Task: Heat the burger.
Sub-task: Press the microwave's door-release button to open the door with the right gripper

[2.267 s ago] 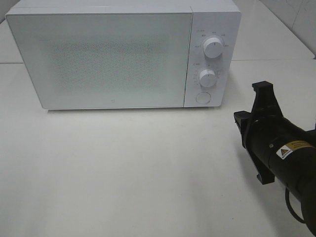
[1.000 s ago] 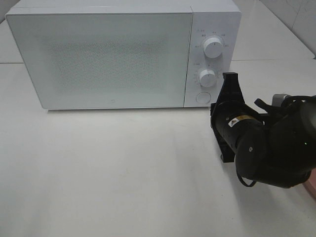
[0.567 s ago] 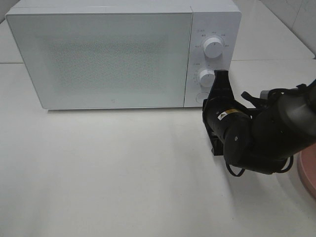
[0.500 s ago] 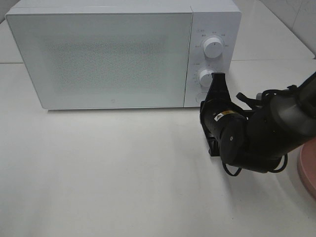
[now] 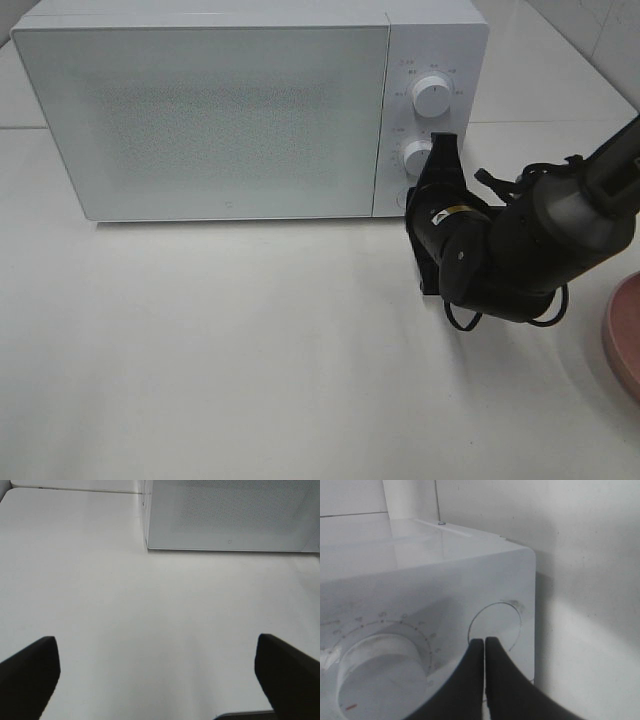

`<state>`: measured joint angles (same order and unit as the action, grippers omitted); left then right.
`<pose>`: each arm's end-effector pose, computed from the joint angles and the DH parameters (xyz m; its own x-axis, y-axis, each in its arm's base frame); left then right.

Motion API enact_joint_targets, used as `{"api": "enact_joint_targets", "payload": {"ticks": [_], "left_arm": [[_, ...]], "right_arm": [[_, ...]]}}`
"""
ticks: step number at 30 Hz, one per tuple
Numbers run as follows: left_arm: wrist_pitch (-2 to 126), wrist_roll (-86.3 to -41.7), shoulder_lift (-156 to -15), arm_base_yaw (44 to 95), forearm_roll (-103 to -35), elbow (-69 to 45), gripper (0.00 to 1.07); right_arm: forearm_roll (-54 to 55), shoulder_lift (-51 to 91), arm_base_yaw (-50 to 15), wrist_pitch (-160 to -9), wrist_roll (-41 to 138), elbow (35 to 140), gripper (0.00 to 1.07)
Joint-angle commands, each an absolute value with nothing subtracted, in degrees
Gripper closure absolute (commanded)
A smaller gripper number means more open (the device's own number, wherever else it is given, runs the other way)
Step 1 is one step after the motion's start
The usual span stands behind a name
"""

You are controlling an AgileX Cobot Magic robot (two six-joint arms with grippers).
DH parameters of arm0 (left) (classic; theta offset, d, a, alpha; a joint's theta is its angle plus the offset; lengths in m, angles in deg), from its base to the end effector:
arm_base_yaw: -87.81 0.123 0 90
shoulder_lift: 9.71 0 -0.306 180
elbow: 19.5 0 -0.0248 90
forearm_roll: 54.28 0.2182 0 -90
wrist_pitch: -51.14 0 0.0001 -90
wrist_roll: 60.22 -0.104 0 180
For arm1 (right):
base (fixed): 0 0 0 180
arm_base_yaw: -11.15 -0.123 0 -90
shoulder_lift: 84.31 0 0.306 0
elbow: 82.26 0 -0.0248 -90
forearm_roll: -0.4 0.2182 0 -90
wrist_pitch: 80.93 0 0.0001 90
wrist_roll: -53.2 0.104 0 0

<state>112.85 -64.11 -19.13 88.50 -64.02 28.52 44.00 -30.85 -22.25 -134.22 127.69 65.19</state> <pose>-0.0411 -0.0160 0.2618 -0.4833 -0.0190 -0.8753 0.1122 0.9902 -0.0834 0.3337 0.1512 0.1373 0.0470 0.9989 -0.0044 0.3510 -0.0124 0.9363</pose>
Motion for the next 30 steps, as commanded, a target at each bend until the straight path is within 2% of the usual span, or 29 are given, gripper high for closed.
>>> {"api": "enact_joint_targets", "payload": {"ticks": [1, 30], "left_arm": [[112.2, -64.3, -19.0, 88.4, -64.0, 28.8, 0.08], [112.2, -64.3, -19.0, 88.4, -64.0, 28.8, 0.08]], "right_arm": [[43.0, -31.8, -21.5, -133.2, 127.2, 66.6, 1.07], [42.5, -35.0, -20.8, -136.2, 128.0, 70.7, 1.07]]}}
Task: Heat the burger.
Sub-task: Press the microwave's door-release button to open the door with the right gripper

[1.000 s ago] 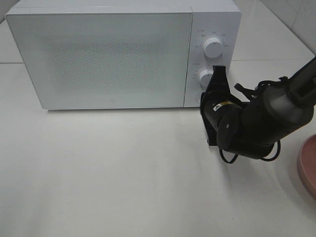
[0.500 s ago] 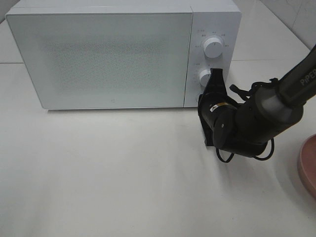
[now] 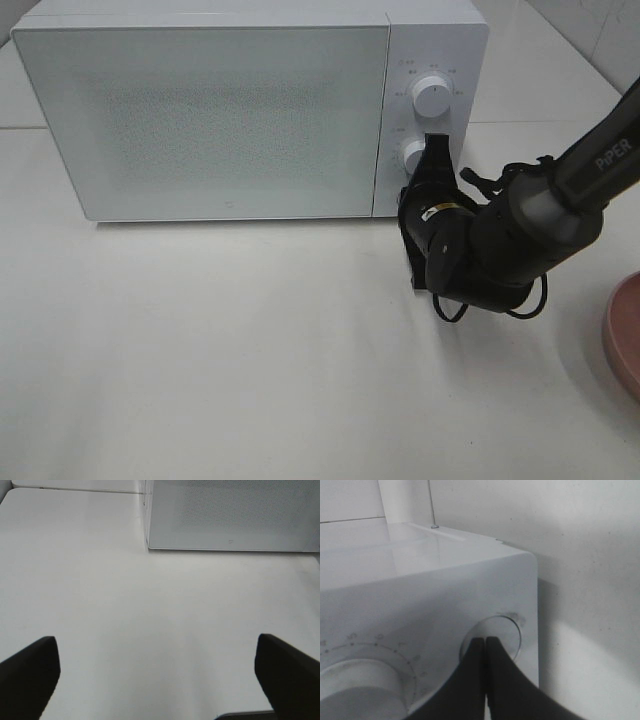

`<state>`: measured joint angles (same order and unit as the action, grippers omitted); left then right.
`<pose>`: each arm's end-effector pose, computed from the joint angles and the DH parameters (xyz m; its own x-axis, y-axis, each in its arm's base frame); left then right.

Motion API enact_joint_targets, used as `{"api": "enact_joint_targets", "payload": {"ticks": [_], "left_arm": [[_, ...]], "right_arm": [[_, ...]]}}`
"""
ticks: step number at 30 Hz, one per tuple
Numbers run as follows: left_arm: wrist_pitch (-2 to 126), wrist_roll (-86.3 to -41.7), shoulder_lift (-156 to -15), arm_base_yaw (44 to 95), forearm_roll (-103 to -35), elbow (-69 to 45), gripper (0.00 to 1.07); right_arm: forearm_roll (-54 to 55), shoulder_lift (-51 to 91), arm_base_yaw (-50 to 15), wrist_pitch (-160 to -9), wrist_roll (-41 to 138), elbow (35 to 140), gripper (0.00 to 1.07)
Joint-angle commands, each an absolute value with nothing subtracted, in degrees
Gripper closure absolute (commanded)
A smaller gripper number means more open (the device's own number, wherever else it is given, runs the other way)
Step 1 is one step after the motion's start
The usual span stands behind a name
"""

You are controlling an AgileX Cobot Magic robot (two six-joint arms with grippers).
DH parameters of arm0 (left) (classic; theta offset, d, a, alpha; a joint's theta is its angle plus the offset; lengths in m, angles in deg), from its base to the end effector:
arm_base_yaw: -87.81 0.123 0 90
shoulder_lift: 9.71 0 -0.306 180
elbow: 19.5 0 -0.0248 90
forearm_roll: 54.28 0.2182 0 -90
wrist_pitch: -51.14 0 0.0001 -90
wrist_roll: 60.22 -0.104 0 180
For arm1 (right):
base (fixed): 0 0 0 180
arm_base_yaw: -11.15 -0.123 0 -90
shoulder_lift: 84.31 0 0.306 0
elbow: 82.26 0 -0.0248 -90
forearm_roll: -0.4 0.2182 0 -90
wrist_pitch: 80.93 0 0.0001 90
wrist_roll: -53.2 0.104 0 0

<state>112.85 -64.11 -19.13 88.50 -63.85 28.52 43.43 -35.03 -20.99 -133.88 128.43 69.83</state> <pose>-0.0410 -0.0157 0.2617 -0.4833 -0.0175 -0.8753 0.1106 0.9906 -0.0809 0.3532 0.1551 0.1244 0.0627 0.9980 0.0100 0.3472 -0.0313 0.9373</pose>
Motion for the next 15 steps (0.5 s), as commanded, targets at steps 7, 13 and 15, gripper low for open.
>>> {"api": "enact_joint_targets", "payload": {"ticks": [7, 13, 15], "left_arm": [[112.2, -64.3, -19.0, 88.4, -64.0, 28.8, 0.08], [112.2, -64.3, -19.0, 88.4, -64.0, 28.8, 0.08], [112.2, -64.3, -19.0, 88.4, -64.0, 28.8, 0.08]], "right_arm": [[42.3, -35.0, -20.8, -138.6, 128.1, 72.4, 1.07], [43.2, -35.1, -20.8, -142.8, 125.9, 74.1, 1.07], [43.3, -35.1, -20.8, -143.3, 125.6, 74.5, 1.07]]}}
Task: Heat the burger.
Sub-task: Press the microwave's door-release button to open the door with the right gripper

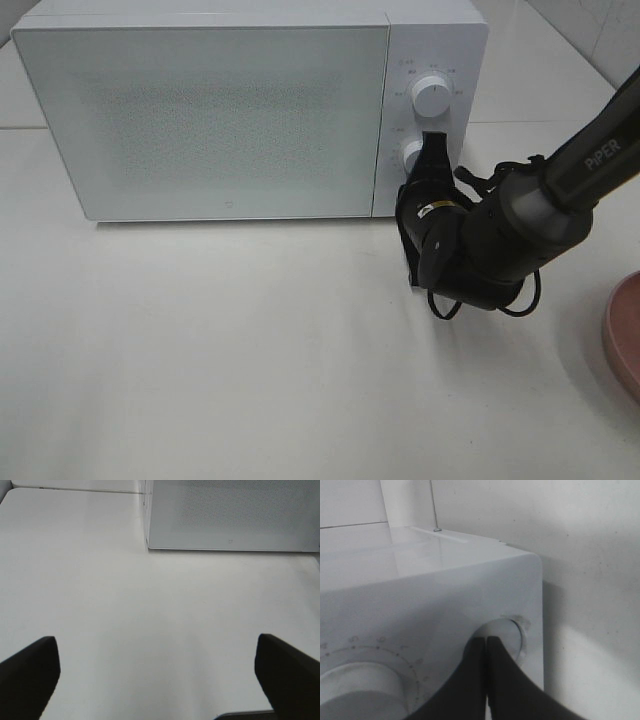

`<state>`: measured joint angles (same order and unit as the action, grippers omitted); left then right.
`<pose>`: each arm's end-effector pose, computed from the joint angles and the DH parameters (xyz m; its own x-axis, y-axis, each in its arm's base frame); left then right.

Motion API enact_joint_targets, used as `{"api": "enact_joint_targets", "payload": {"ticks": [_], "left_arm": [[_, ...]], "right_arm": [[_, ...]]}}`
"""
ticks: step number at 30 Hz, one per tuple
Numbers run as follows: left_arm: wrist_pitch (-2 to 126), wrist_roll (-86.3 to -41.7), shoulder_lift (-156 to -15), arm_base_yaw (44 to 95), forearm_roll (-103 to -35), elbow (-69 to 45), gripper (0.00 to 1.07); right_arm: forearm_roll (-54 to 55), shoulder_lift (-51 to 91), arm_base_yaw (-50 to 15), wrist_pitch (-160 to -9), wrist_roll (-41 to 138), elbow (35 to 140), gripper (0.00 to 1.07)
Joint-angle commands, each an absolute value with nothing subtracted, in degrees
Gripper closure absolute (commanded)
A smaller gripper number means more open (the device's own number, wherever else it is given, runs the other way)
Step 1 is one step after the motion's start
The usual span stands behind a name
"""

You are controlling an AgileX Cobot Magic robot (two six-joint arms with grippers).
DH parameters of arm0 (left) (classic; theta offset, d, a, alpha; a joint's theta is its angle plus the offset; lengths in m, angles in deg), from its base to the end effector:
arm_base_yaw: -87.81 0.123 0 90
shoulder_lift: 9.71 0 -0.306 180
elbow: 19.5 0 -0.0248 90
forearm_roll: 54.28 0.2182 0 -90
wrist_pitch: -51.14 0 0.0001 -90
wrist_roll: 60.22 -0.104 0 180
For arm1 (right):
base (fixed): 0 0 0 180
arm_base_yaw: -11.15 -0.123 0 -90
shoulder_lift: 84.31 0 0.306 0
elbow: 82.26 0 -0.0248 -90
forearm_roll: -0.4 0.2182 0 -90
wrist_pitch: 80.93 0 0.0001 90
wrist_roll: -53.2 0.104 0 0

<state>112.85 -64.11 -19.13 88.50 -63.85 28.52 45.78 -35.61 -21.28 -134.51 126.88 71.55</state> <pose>-0.0410 -0.0157 0.2617 -0.4833 -0.0175 -0.8753 0.1106 0.9906 -0.0809 0.3580 0.1569 0.1262 0.0892 0.9960 0.0078 0.3301 -0.0369 0.9432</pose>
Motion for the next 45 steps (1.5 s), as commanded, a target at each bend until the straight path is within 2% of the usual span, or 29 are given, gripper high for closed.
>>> {"api": "enact_joint_targets", "payload": {"ticks": [1, 7, 23, 32, 45], "left_arm": [[112.2, -64.3, -19.0, 88.4, -64.0, 28.8, 0.08], [112.2, -64.3, -19.0, 88.4, -64.0, 28.8, 0.08], [112.2, -64.3, -19.0, 88.4, -64.0, 28.8, 0.08], [112.2, -64.3, -19.0, 88.4, -64.0, 28.8, 0.08], [112.2, -64.3, -19.0, 88.4, -64.0, 28.8, 0.08]], "right_arm": [[43.3, -35.3, -20.6, -143.3, 125.3, 74.7, 1.07], [43.2, -37.4, -20.2, -147.6, 124.3, 78.0, 1.07], [43.2, -37.6, -20.2, -148.0, 123.1, 79.9, 1.07], [43.3, -35.3, -20.4, -145.7, 122.1, 76.9, 1.07], [41.5, -31.4, -20.4, -133.5, 121.3, 70.7, 1.07]]}}
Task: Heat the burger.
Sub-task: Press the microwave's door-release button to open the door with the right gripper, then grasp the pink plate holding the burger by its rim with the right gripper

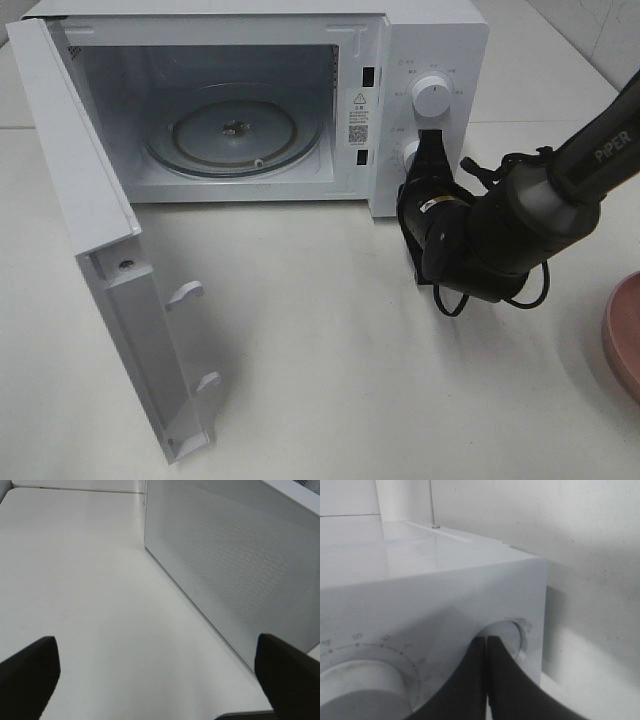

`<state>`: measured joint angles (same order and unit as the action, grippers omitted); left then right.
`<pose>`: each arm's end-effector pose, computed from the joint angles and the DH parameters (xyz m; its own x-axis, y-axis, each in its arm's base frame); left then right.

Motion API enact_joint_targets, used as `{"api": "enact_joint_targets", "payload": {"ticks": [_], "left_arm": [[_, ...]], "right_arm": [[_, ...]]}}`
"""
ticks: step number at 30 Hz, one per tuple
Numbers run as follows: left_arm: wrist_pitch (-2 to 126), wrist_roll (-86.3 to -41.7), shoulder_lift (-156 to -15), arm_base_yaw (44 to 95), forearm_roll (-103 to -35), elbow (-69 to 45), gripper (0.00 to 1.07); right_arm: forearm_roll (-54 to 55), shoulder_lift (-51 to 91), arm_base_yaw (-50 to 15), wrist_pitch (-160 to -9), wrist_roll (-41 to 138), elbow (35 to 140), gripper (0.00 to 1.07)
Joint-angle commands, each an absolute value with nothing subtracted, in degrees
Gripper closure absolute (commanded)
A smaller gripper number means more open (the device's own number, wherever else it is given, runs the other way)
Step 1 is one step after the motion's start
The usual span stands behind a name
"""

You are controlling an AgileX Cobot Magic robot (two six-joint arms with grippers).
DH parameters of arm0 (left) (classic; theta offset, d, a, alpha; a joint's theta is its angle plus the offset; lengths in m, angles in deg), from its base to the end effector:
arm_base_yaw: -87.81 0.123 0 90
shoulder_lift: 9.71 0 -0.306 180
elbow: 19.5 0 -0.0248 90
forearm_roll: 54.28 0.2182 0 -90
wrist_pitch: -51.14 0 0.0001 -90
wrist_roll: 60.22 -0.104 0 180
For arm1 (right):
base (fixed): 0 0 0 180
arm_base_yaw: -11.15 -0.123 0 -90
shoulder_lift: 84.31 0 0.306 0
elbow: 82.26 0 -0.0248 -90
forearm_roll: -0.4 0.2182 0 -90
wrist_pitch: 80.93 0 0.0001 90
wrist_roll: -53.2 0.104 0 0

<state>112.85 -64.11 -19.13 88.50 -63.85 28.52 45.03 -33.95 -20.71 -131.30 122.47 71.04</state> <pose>-0.0410 -0.0157 0.2617 -0.4833 -0.0175 -0.8753 0.1106 0.9906 -0.0809 0.3561 0.1551 0.1308 0.0440 0.9978 -0.0505 0.3664 0.0309 0.9299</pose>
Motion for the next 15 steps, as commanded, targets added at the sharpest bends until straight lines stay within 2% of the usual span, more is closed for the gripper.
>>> {"api": "enact_joint_targets", "payload": {"ticks": [1, 8, 15], "left_arm": [[112.2, -64.3, -19.0, 88.4, -64.0, 28.8, 0.08], [112.2, -64.3, -19.0, 88.4, -64.0, 28.8, 0.08], [112.2, -64.3, -19.0, 88.4, -64.0, 28.8, 0.08]], "right_arm": [[41.5, -31.1, -20.4, -133.1, 121.1, 70.2, 1.07], [41.2, -28.0, -20.4, -127.5, 116.4, 66.3, 1.07], [34.9, -23.6, -20.4, -121.5, 113.6, 62.6, 1.07]]}}
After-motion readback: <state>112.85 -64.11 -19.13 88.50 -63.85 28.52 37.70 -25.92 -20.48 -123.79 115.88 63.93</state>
